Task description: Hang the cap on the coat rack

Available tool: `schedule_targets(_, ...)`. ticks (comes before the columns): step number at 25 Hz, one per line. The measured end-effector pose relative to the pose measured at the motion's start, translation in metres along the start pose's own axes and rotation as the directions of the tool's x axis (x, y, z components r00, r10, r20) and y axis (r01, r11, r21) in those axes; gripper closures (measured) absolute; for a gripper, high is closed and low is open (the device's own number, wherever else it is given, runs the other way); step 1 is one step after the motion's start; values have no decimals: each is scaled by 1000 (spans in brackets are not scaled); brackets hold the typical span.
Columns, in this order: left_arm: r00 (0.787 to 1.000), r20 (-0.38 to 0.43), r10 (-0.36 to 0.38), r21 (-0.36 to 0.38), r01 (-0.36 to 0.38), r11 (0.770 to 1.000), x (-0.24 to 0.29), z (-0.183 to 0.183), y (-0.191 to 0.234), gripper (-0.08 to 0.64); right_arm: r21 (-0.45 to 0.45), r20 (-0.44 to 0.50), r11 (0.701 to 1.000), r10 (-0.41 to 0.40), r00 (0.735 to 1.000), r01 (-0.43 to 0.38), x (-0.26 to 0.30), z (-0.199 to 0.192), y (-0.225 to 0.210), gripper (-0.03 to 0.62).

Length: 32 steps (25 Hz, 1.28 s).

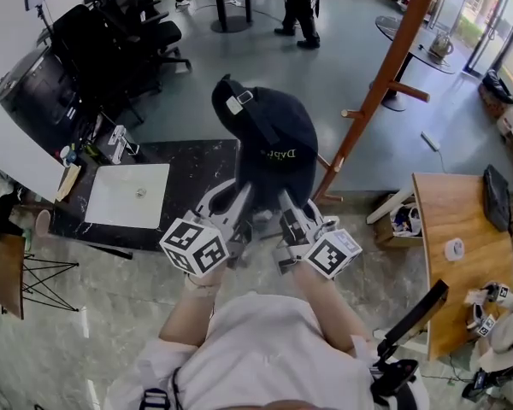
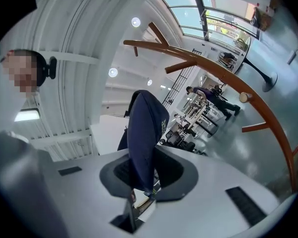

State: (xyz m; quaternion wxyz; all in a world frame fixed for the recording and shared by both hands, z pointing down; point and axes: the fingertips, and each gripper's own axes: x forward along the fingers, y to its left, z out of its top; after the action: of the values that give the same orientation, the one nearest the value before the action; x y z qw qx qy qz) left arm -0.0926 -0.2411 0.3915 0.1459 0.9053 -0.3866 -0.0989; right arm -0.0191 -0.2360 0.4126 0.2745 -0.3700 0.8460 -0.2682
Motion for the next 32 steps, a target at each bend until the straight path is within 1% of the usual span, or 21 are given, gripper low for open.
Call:
schedule_targets(3,1000,-6,-25,7,25,1000,11,20,0,523,-9,1,1000,-15,1000,15,13,18,4,529)
schedule_targets(6,999,-10,-49,29,49,998,21,47,-3,522,-22,9,1000,-13,1000,13,29,41,17,532)
schedule_targets(12,993,-4,-120,96,120,988,43,115,-24,522,-49,84,998,-38,996,42,52,99,52,535)
schedule_targets(16,978,-40,-205,139,208,968,62,160,-45,522,-64,164,996,-55,985,66,60,140,76,535)
schedule_targets(20,963,-91,-254,223,268,937,82,196,-60,522,-58,243,994,-76,967,92,70,172,89,535)
schedule_targets(22,951,-113,-287,237,306,922,94,210,-63,523,-53,284,992,-92,954,112,75,186,91,535)
schedule_targets(27,912,-179,-369,249,405,880,129,228,-60,523,-35,370,984,-149,917,174,89,209,82,535)
schedule_targets(28,902,-196,-385,249,425,870,136,230,-59,523,-31,383,982,-159,910,185,93,213,79,535)
schedule_targets(31,856,-264,-445,216,502,838,157,233,-56,523,-15,431,976,-190,882,218,106,224,70,535)
schedule_targets(32,844,-277,-459,220,521,825,164,237,-55,523,-9,448,974,-200,871,228,109,227,67,535)
